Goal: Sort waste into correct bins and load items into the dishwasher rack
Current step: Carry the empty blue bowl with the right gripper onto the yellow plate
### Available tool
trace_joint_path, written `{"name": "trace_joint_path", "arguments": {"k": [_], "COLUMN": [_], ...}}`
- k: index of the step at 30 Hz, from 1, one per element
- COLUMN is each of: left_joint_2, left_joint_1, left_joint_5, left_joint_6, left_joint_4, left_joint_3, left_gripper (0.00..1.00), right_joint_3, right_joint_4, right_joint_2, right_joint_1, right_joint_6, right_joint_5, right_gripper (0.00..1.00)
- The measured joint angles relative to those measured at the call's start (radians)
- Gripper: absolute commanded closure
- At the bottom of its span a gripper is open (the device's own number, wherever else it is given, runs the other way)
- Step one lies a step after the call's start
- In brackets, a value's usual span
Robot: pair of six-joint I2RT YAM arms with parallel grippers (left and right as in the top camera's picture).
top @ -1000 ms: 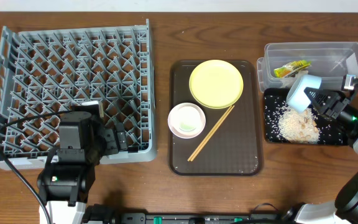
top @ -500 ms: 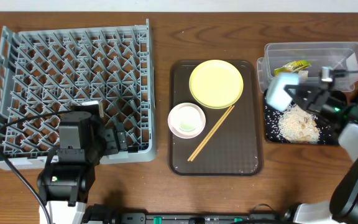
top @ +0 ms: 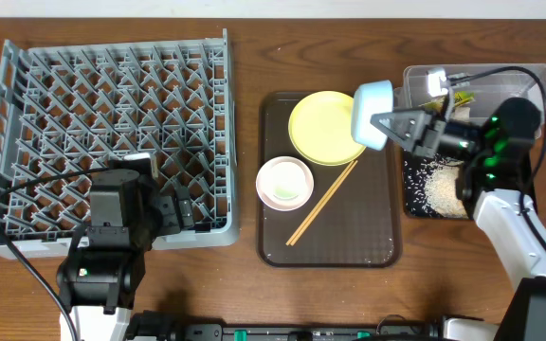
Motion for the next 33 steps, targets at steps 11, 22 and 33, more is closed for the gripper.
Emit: {"name": "trace_joint_path", "arguments": {"k": [11,22,33], "left_joint_2": [0.000,0.001,0.000], "left_joint_1": [0.000,0.000,0.000], "left_joint_5": [0.000,0.000,0.000], "left_joint_6": [0.000,0.000,0.000], "left_joint_4": [0.003,0.003,0.003], "left_joint_3": [0.000,0.000,0.000], "left_gripper": [0.07,0.07,0.07], "right_joint_3": [0.194,0.435,0.441], "right_joint_4": [-0.401,-1.170,-1.136], "right_joint_2": [0.001,0.002,0.094], "right_joint_1": [0.096,0.286,0.502], "right_joint_6": [-0.206,-0.775,-1.077], "right_joint_5": [0.407,0.745,1.126], "right_gripper": [0.99,0.99,0.99]}}
